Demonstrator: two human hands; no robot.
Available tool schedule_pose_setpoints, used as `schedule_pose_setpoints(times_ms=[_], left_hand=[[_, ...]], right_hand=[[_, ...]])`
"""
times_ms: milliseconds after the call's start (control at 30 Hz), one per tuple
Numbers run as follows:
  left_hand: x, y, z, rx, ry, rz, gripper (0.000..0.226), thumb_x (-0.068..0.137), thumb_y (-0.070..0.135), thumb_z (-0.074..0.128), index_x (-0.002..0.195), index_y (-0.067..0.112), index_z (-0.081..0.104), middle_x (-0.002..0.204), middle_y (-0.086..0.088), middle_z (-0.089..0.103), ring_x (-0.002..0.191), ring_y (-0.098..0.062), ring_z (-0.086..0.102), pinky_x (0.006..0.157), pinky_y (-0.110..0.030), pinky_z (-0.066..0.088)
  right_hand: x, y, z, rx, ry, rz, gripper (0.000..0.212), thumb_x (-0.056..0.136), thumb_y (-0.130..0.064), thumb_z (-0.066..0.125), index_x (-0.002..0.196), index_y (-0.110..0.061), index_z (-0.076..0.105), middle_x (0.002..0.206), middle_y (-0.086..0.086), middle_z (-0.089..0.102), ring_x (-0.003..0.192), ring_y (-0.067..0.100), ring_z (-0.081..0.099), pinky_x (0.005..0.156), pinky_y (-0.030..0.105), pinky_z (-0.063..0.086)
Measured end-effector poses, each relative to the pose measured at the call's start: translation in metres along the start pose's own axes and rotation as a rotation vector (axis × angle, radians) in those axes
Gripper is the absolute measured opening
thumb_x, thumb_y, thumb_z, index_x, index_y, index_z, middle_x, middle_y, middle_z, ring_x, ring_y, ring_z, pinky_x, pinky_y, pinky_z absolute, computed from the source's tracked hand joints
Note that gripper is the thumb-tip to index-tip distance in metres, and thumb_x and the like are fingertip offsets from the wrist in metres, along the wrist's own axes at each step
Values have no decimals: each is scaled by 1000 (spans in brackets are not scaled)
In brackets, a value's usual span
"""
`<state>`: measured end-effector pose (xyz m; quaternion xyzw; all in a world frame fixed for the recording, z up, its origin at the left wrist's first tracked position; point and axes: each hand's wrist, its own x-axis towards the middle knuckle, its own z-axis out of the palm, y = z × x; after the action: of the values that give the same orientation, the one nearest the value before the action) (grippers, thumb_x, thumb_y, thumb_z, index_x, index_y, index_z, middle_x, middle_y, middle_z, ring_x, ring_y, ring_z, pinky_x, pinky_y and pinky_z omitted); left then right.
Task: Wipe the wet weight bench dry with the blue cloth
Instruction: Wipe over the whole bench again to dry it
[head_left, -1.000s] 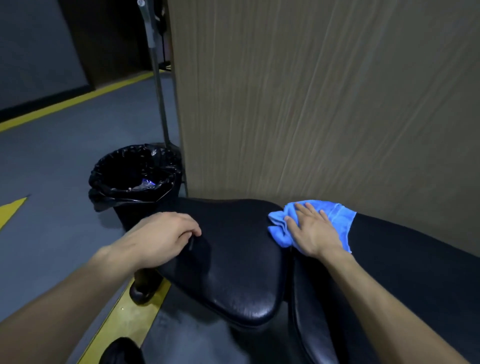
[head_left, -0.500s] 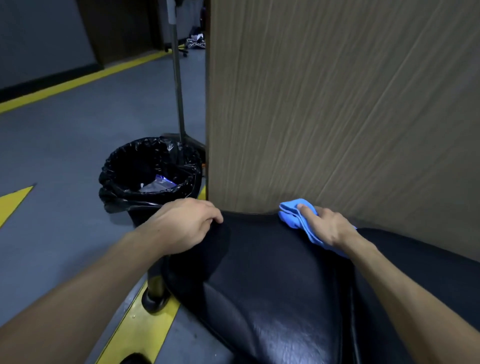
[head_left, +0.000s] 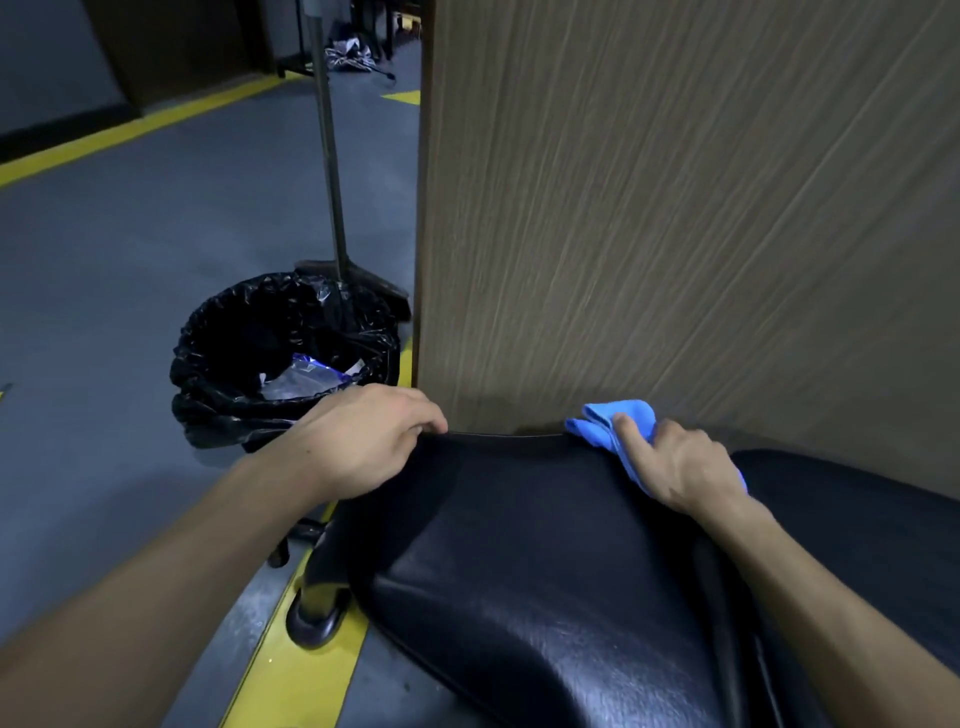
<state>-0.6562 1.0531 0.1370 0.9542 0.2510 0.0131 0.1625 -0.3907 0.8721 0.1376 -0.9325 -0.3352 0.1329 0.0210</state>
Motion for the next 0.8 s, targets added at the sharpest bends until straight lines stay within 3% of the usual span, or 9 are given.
schedule_pose_setpoints(times_ms=[133, 233, 333, 433, 533, 667, 733, 800], left_hand=[[-8, -16, -2, 1, 39, -20, 39, 98, 14, 43, 122, 38, 63, 128, 21, 62, 112, -10, 62, 90, -39, 53], [-14, -26, -5, -19, 85, -22, 41, 95, 14, 42, 122, 38, 62, 126, 18, 64, 112, -15, 63, 89, -40, 53], [-18, -28, -13, -46, 113, -52, 42, 91, 11, 44, 116, 36, 66, 116, 13, 67, 105, -18, 64, 87, -41, 52], [-18, -27, -22, -66, 148, -81, 45, 90, 11, 40, 116, 35, 68, 115, 14, 67, 104, -15, 62, 87, -39, 51], [-18, -25, -24, -62, 200, -52, 45, 93, 11, 39, 118, 38, 66, 120, 16, 66, 108, -17, 63, 87, -42, 53], [-27, -20, -26, -75, 215, -28, 43, 99, 11, 39, 121, 38, 64, 122, 18, 64, 107, -16, 63, 86, -41, 54], [-32, -20, -27, -72, 219, -25, 43, 99, 10, 40, 122, 36, 65, 124, 17, 64, 109, -16, 63, 87, -41, 54], [-37, -21, -29, -66, 226, -36, 43, 100, 9, 40, 123, 35, 66, 126, 16, 64, 109, -15, 63, 87, -41, 55]], right_hand=[[26, -47, -1, -84, -58, 124, 79, 94, -68, 23, 137, -10, 55, 138, 16, 58, 127, 36, 53, 100, 42, 40], [12, -117, 23, -153, -80, -140, 77, 97, -67, 21, 137, -12, 57, 141, 13, 58, 131, 34, 52, 104, 41, 39], [-26, -183, 47, -116, -87, -406, 69, 98, -62, 21, 127, -13, 61, 130, 15, 64, 121, 35, 58, 96, 42, 41], [-40, -177, 51, -28, -85, -514, 63, 96, -66, 25, 118, -18, 59, 119, 11, 67, 112, 34, 61, 92, 43, 43], [-15, -113, 32, -30, -104, -383, 69, 93, -73, 26, 118, -20, 62, 123, 12, 68, 117, 34, 60, 100, 42, 41], [20, -20, 0, -51, -90, -10, 92, 81, -88, 23, 135, -24, 61, 136, 15, 61, 128, 35, 55, 105, 45, 38], [22, -5, -5, 32, -97, 98, 98, 77, -90, 26, 138, -20, 58, 138, 17, 59, 128, 37, 53, 106, 46, 38], [25, -16, -3, -11, -81, 90, 92, 84, -82, 29, 136, -12, 58, 136, 20, 59, 127, 38, 53, 103, 43, 39]])
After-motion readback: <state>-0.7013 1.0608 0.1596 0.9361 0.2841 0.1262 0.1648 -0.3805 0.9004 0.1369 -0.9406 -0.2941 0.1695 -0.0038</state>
